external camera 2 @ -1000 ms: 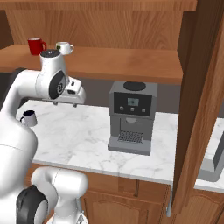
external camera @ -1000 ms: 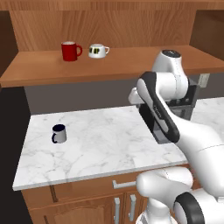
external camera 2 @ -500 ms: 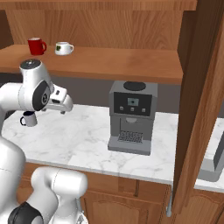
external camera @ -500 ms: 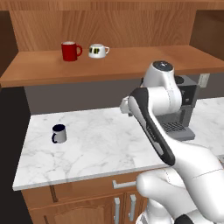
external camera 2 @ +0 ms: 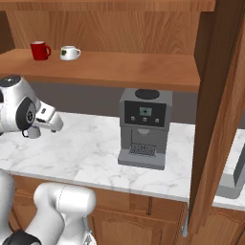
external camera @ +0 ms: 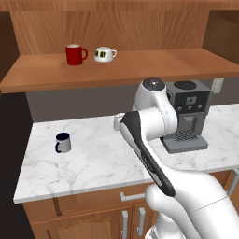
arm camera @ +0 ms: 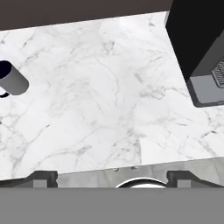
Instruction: Pick the mug on the counter and place it in the cabinet with the handle facing the right, like the mugs already inside.
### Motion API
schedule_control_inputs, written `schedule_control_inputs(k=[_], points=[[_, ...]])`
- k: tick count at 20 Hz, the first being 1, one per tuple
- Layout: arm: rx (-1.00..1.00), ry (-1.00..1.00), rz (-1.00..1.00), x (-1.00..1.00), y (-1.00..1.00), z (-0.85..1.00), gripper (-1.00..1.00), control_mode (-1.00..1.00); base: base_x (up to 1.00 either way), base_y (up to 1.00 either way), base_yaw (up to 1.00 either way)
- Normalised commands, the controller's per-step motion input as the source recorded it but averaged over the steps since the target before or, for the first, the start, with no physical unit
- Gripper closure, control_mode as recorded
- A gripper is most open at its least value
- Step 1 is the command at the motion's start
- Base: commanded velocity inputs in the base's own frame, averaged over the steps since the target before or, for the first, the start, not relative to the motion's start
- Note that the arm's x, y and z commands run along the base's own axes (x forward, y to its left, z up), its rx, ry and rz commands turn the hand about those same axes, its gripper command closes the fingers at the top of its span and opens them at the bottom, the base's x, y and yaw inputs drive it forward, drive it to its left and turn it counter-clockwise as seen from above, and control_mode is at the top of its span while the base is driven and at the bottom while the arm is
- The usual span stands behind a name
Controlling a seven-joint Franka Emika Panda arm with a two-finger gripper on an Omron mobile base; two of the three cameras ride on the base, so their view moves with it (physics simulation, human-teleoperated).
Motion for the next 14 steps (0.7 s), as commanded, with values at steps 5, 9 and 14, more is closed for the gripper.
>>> schedule_control_inputs(k=[5,9,14], points=[[0.0,0.0,-0.07,0.0,0.41,-0.16,-1.0,-1.0,0.0,0.0,0.0],[0.0,0.0,-0.02,0.0,0.34,-0.13,-1.0,-1.0,0.0,0.0,0.0],[0.0,0.0,0.0,0.03,0.35,-0.17,-1.0,-1.0,0.0,0.0,0.0]])
